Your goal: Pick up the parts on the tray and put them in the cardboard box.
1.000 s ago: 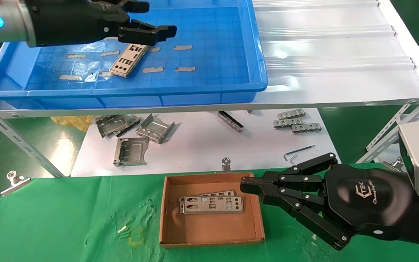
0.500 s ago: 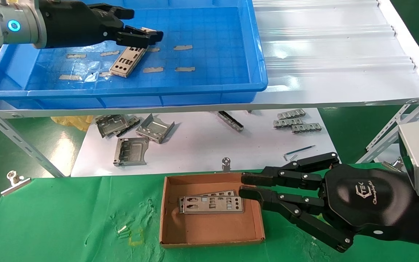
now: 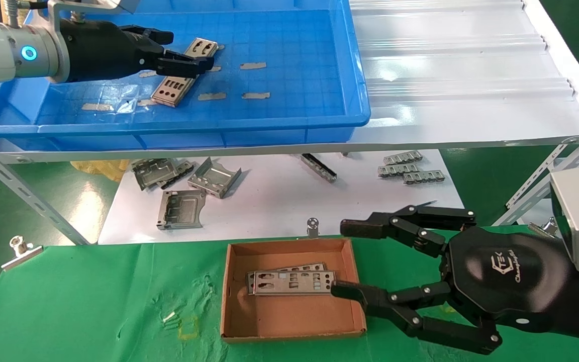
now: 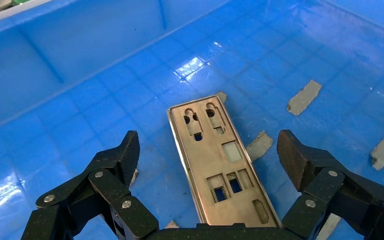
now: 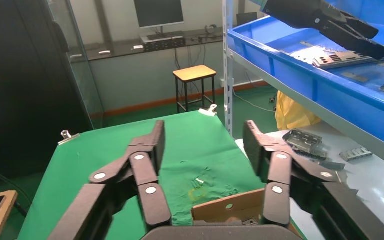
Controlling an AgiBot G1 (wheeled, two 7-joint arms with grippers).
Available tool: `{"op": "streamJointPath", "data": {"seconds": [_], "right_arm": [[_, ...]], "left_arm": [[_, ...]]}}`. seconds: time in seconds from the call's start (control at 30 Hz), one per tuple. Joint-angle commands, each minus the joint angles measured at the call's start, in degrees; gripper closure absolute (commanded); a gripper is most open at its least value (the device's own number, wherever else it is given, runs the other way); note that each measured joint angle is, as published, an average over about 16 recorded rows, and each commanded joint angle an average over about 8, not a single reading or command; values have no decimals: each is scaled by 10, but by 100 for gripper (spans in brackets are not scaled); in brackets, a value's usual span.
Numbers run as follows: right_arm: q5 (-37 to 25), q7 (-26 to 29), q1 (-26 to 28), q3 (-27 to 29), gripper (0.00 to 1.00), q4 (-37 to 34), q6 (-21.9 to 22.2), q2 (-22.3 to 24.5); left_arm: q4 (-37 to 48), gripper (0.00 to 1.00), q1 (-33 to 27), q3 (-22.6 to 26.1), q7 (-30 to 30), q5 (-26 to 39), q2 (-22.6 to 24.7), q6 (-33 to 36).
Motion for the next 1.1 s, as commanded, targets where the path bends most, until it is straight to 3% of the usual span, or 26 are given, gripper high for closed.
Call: {"op": "streamJointPath", "data": {"seconds": [0.03,0.13,1.1], "right_arm": [[0,0,0,0,0,0,0,0],[0,0,0,0,0,0,0,0],[0,0,0,0,0,0,0,0]], "left_arm": [[5,93,0,-2,-5,-3,1,2],[7,100,1,-3,-9,-4,-1,12],[4,100,-1,0,-5,0,-6,7]]}}
